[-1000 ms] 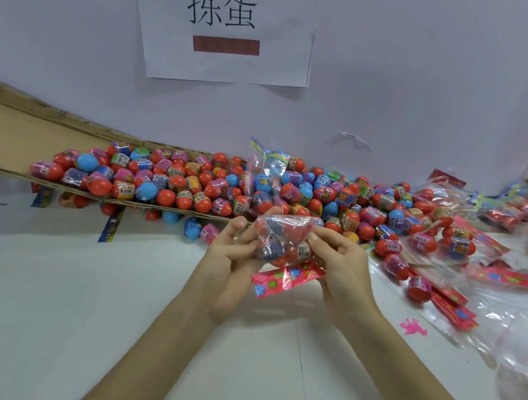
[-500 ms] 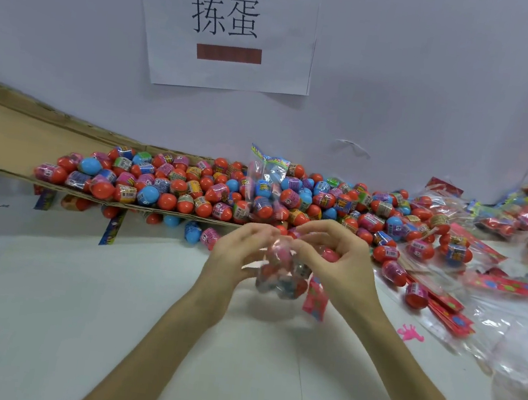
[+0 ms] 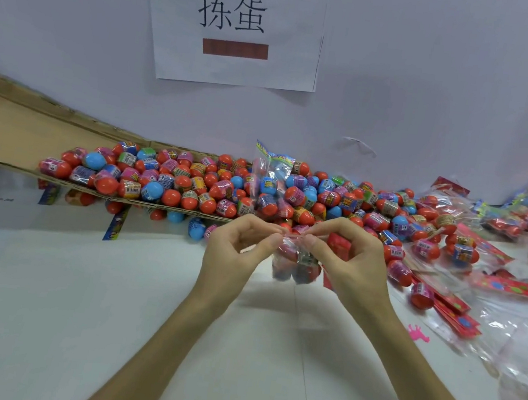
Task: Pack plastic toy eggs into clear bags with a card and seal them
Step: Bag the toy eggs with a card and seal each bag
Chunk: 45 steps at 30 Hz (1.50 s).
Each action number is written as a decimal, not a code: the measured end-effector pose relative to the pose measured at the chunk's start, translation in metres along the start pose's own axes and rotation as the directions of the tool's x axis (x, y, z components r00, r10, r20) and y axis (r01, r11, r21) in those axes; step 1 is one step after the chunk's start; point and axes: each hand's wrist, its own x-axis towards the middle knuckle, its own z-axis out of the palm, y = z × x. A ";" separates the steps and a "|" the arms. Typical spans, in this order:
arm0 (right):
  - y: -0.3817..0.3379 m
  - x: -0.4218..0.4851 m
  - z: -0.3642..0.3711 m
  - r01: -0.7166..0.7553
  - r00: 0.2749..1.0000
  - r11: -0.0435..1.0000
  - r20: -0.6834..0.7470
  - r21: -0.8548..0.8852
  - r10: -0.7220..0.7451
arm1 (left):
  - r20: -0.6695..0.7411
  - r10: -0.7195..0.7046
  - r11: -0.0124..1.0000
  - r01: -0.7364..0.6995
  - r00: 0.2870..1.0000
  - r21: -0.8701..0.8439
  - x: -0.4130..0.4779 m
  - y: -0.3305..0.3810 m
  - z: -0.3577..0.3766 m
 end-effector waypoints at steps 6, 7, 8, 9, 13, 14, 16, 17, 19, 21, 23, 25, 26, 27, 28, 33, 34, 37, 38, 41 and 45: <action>0.002 -0.002 0.004 -0.046 0.999 0.997 -0.014 0.069 0.047 | -0.071 -0.079 0.995 0.074 0.994 -0.071 0.001 -0.004 0.003; 0.002 -0.002 0.003 -0.052 0.998 0.996 -0.015 0.076 0.053 | -0.076 -0.099 0.991 0.091 0.992 -0.095 0.000 -0.004 0.005; 0.003 -0.001 0.003 -0.061 0.998 0.995 -0.015 0.081 0.062 | -0.082 -0.117 0.988 0.107 0.990 -0.108 0.001 -0.004 0.006; 0.003 -0.001 0.004 -0.069 0.997 0.994 -0.011 0.084 0.070 | -0.090 -0.134 0.985 0.123 0.987 -0.119 0.001 -0.004 0.007; 0.004 0.000 0.005 -0.075 0.997 0.993 0.017 0.089 0.074 | -0.103 -0.211 0.962 0.188 0.972 -0.199 0.001 -0.004 0.007; 0.005 0.000 0.005 -0.081 0.997 0.993 0.023 0.088 0.080 | -0.091 -0.249 0.946 0.222 0.964 -0.237 0.001 -0.005 0.007; 0.007 0.000 0.004 -0.106 0.994 0.991 0.035 0.080 0.103 | -0.035 -0.333 0.901 0.307 0.942 -0.306 0.000 -0.004 0.007; 0.008 0.001 0.003 -0.121 0.992 0.990 0.037 0.068 0.118 | 0.004 -0.367 0.884 0.350 0.930 -0.311 0.000 -0.004 0.007; 0.012 0.001 0.002 -0.156 0.988 0.986 0.014 0.053 0.156 | 0.091 -0.419 0.860 0.427 0.903 -0.280 0.000 -0.003 0.008; 0.013 0.003 0.001 -0.205 0.978 0.976 -0.028 0.068 0.207 | 0.173 -0.456 0.844 0.486 0.873 -0.227 0.000 -0.003 0.009; 0.015 0.004 0.000 -0.257 0.963 0.960 -0.048 0.110 0.264 | 0.225 -0.444 0.865 0.481 0.867 -0.145 -0.002 -0.003 0.009; 0.013 0.006 -0.001 -0.321 0.945 0.935 -0.023 0.150 0.328 | 0.236 -0.400 0.903 0.426 0.885 -0.066 -0.004 -0.004 0.010; 0.012 0.006 -0.001 -0.345 0.937 0.927 0.003 0.147 0.349 | 0.236 -0.374 0.919 0.393 0.897 -0.034 -0.004 -0.006 0.010; 0.011 0.006 -0.001 -0.360 0.933 0.924 0.023 0.129 0.360 | 0.236 -0.351 0.931 0.365 0.906 -0.017 -0.005 -0.007 0.010; 0.010 0.006 -0.001 -0.374 0.927 0.919 0.036 0.122 0.373 | 0.240 -0.336 0.937 0.350 0.911 -0.017 -0.005 -0.007 0.010; 0.013 0.006 -0.007 -0.417 0.893 0.874 -0.064 0.249 0.445 | 0.344 -0.341 0.931 0.365 0.875 -0.003 -0.006 -0.009 0.009; 0.014 0.006 -0.007 -0.422 0.886 0.867 -0.080 0.264 0.456 | 0.362 -0.344 0.930 0.368 0.867 0.002 -0.005 -0.009 0.009; 0.016 0.008 -0.009 -0.444 0.862 0.834 -0.097 0.328 0.497 | 0.388 -0.305 0.939 0.341 0.870 -0.027 -0.006 -0.010 0.009; 0.017 0.008 -0.009 -0.459 0.849 0.813 -0.094 0.358 0.521 | 0.380 -0.283 0.947 0.319 0.881 -0.033 -0.006 -0.010 0.010; 0.020 0.009 -0.010 -0.465 0.830 0.801 -0.130 0.378 0.543 | 0.342 -0.252 0.954 0.291 0.905 -0.068 -0.007 -0.010 0.012; 0.020 0.007 -0.009 -0.395 0.849 0.884 -0.270 0.251 0.455 | 0.396 -0.293 0.917 0.373 0.870 -0.139 -0.009 -0.012 0.015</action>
